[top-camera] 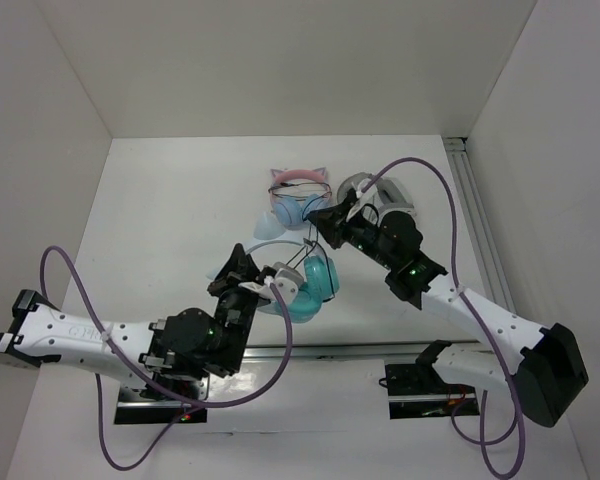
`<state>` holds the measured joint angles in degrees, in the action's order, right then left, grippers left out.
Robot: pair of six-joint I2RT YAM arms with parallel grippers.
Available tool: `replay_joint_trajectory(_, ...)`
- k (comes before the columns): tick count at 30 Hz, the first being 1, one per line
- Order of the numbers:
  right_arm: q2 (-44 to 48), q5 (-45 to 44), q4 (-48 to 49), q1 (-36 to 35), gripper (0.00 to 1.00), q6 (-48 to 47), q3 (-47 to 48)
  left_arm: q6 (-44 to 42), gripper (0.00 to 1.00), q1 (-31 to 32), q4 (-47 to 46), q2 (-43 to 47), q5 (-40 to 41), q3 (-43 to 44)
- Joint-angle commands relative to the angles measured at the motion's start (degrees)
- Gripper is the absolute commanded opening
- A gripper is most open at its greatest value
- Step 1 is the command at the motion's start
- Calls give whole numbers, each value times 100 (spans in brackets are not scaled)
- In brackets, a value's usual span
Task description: Wrap the headphones
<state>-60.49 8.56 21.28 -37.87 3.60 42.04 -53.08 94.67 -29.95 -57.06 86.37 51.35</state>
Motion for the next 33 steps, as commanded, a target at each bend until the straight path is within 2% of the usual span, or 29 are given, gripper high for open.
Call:
replay_joint_trajectory(1, -191, 900, 1290, 69, 18, 492, -249, 440, 0, 34, -238, -69, 416, 498)
replay_joint_trajectory(6, -481, 1595, 1984, 174, 29, 826, -486, 211, 0, 34, -791, -280, 416, 832)
replay_joint_trajectory(7, -560, 1797, 2177, 174, 38, 949, -486, 149, 0, 34, -862, -349, 416, 963)
replay_joint_trajectory(10, -692, 2044, 2450, 174, 46, 1134, -548, 96, 0, 34, -1064, -552, 468, 1279)
replay_joint_trajectory(15, -763, 1983, 2732, 104, 46, 1196, -846, -36, 0, 86, -1504, -728, 469, 1711)
replay_joint_trajectory(17, -763, 1913, 2811, 104, 46, 1258, -995, 410, 0, 86, -1452, -650, 469, 1939)
replay_joint_trajectory(19, -763, 1913, 2873, 104, 44, 1258, -1171, 1042, 0, 86, -717, -483, 469, 2115)
replay_joint_trajectory(20, -763, 1913, 2934, 104, 43, 1258, -1172, 1776, 0, 86, -322, -482, 469, 2325)
replay_joint_trajectory(21, -763, 1913, 2935, 104, 43, 1258, -1259, 2071, 0, 86, 361, -412, 469, 2414)
replay_joint_trajectory(22, -763, 1913, 2935, 104, 42, 1258, -1347, 2248, 0, 86, 533, -411, 469, 2484)
replay_joint_trajectory(33, -262, 1930, 2741, 51, 42, 1091, -2007, 2645, 0, 86, 912, -34, 469, 2538)
